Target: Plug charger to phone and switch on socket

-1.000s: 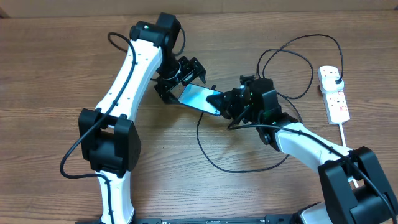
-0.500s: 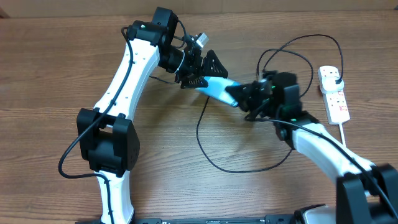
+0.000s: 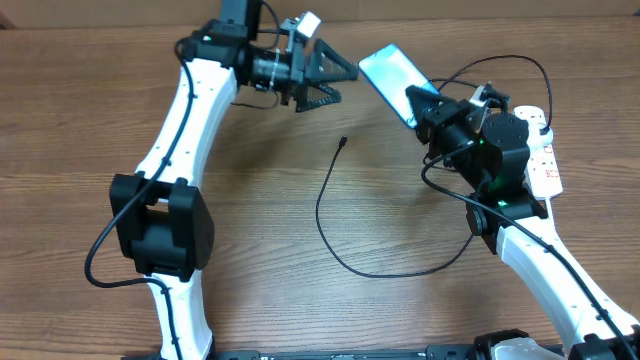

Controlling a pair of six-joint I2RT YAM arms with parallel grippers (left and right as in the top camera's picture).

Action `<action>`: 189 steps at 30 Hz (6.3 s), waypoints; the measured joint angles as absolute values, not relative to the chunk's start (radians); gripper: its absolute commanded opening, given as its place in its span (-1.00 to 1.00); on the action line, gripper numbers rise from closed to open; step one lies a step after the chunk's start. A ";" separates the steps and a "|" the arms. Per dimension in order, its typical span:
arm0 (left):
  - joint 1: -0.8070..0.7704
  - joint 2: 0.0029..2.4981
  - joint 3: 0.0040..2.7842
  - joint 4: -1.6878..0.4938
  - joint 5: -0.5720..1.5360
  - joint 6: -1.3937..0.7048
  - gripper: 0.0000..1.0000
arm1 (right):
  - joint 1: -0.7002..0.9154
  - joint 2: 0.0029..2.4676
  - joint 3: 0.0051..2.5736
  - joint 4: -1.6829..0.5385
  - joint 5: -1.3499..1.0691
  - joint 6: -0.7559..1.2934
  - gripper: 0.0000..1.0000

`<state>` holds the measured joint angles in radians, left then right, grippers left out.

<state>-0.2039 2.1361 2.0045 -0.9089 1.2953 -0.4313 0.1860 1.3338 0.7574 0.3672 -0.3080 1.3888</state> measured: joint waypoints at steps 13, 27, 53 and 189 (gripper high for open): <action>-0.229 2.136 2.006 -0.583 1.232 -0.989 0.62 | 0.373 1.337 0.757 0.425 -0.065 1.612 -0.93; -0.282 2.136 2.006 -0.579 1.113 -1.083 0.02 | 0.400 1.344 0.757 0.434 0.067 1.713 -0.93; -0.319 2.136 2.005 -0.585 0.990 -1.090 -0.91 | 0.399 1.436 0.759 0.523 0.019 1.867 -0.93; 0.100 2.136 2.006 -1.619 1.518 0.163 -0.91 | 0.393 2.154 1.435 -0.438 -0.358 0.908 -0.38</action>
<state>0.1001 2.1361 2.0060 -1.6192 1.5181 0.1627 0.3927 2.1544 1.4349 -0.4381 -0.3580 0.9085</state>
